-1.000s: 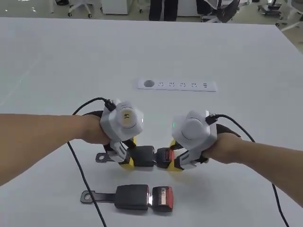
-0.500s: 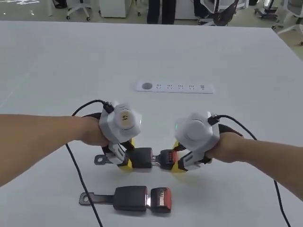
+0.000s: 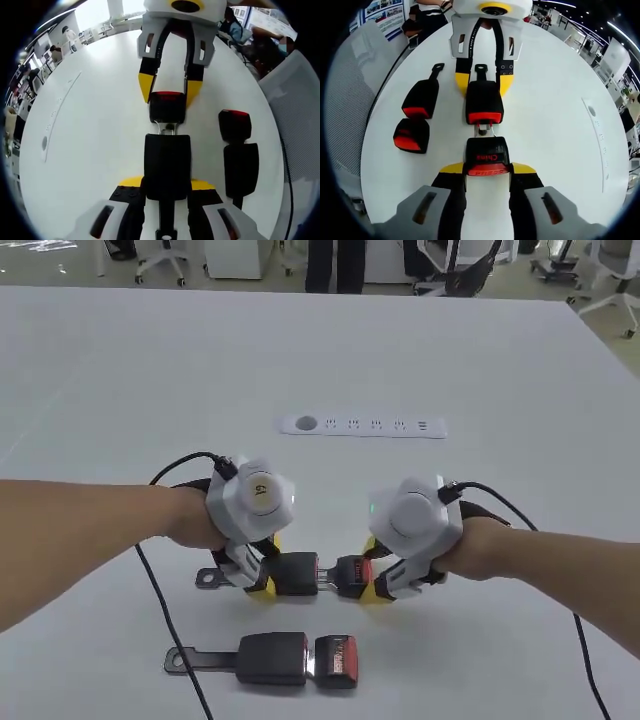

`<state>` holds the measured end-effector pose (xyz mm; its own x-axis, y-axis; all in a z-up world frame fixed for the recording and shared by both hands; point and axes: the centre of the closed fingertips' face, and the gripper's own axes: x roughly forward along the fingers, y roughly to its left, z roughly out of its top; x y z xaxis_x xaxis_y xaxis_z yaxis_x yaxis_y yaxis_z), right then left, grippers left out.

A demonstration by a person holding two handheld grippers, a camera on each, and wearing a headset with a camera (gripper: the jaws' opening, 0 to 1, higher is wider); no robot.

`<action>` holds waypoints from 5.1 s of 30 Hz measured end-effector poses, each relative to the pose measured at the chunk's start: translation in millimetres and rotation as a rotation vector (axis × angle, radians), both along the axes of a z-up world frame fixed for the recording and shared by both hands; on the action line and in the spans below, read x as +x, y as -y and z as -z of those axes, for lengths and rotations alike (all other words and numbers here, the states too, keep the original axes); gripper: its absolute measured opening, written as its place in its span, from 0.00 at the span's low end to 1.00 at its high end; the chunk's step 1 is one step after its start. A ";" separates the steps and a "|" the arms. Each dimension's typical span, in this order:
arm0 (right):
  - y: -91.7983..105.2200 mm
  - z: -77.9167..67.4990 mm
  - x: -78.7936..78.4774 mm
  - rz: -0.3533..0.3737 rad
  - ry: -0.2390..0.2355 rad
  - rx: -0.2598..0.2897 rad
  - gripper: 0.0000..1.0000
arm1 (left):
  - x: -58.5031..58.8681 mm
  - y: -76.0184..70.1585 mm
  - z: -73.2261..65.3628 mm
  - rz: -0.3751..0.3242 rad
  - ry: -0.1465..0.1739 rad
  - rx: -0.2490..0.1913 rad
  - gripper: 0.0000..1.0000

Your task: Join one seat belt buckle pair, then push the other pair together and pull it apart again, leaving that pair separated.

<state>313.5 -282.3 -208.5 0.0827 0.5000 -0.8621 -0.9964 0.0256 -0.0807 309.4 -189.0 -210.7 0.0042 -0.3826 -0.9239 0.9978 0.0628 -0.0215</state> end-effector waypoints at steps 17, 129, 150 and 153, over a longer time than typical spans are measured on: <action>7.3 -0.2 0.8 -0.010 0.007 -0.013 0.31 | 1.8 -0.8 2.0 0.000 -0.001 0.006 0.33; 97.1 -30.1 -22.0 0.145 0.048 0.021 0.74 | -27.5 -30.6 -35.1 -0.181 0.004 -0.126 0.64; 104.4 -44.5 -56.4 0.352 0.064 0.211 0.90 | -60.9 -69.6 -58.3 -0.460 0.086 -0.443 0.81; 103.4 -45.0 -58.2 0.397 0.078 0.261 0.92 | -66.8 -69.6 -62.4 -0.509 0.119 -0.502 0.82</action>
<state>255.4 -385.7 -163.5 0.3707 0.6153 -0.6956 -0.8966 0.4325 -0.0953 242.6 -119.4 -148.3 0.3841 -0.6848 -0.6193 0.8451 0.5309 -0.0629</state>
